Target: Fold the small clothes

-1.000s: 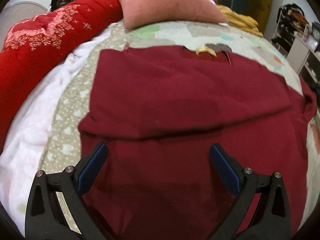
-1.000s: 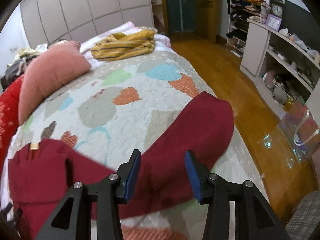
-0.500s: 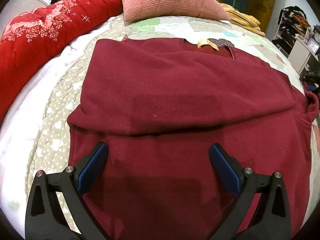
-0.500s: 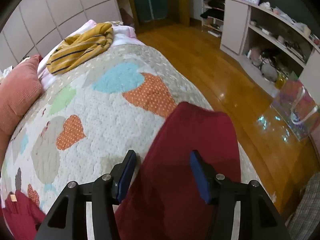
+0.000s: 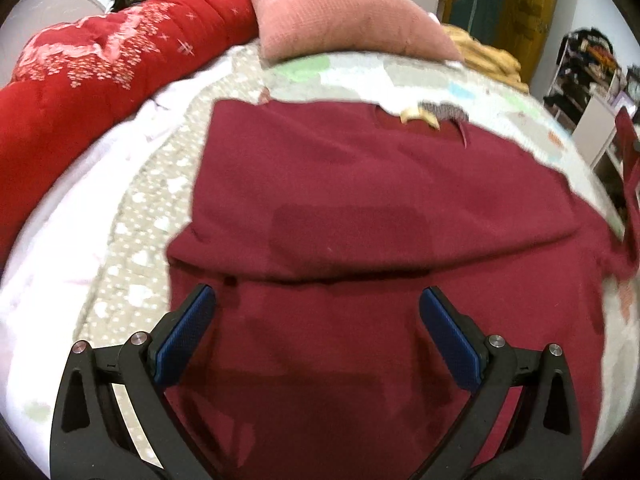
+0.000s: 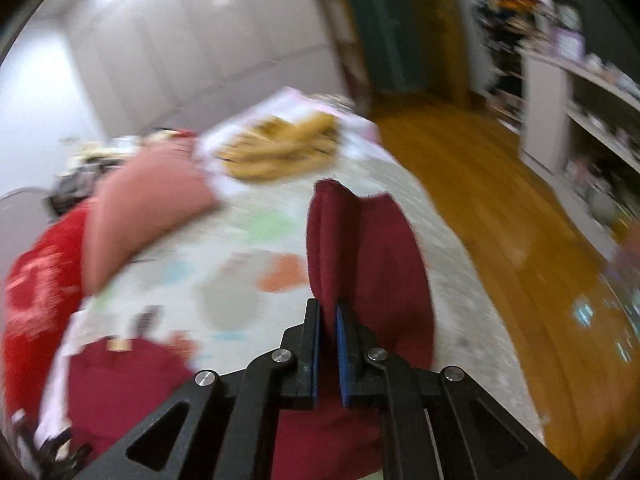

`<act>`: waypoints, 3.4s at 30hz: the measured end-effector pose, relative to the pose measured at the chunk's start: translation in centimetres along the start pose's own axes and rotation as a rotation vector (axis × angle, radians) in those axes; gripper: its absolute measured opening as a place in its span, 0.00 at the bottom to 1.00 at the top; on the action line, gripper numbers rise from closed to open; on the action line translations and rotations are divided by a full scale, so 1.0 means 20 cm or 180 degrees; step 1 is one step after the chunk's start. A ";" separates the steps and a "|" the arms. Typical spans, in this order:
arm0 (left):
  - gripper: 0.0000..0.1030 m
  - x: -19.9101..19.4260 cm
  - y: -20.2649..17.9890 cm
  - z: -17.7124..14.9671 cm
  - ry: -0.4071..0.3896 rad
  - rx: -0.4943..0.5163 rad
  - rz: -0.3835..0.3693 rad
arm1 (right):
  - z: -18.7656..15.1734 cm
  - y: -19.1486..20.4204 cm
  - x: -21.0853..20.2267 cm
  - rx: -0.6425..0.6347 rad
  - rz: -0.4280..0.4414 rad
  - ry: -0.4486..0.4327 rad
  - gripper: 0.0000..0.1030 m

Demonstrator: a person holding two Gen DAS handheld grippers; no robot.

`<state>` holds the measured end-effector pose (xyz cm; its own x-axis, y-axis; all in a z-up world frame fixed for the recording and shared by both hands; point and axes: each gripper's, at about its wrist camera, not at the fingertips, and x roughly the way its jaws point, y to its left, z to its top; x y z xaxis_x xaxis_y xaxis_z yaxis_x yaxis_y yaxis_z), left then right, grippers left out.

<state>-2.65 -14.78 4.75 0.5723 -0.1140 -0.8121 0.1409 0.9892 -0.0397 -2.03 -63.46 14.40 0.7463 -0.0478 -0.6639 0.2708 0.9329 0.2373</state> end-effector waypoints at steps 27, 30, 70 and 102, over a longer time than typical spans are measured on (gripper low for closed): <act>0.99 -0.05 0.19 0.24 -0.0145 -0.0445 -0.0273 | -0.78 1.18 0.18 -0.1309 0.1267 0.0796 0.42; 0.99 0.04 0.07 0.30 -0.0047 -0.0289 -0.0252 | -0.74 1.01 0.09 -0.1127 0.1161 0.0678 0.42; 0.06 0.06 0.29 0.33 0.0080 -0.0547 -0.0365 | -0.65 0.56 0.16 -0.0241 0.0327 0.0716 0.44; 0.10 0.23 0.21 0.32 0.0190 -0.0276 -0.0061 | -0.60 0.71 0.37 -0.0541 0.0157 0.0825 0.45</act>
<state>5.83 -11.80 4.56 0.5206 -0.1299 -0.8439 0.0794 0.9914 -0.1036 -0.03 -46.18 4.37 0.5703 0.0711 -0.8184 0.1163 0.9792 0.1662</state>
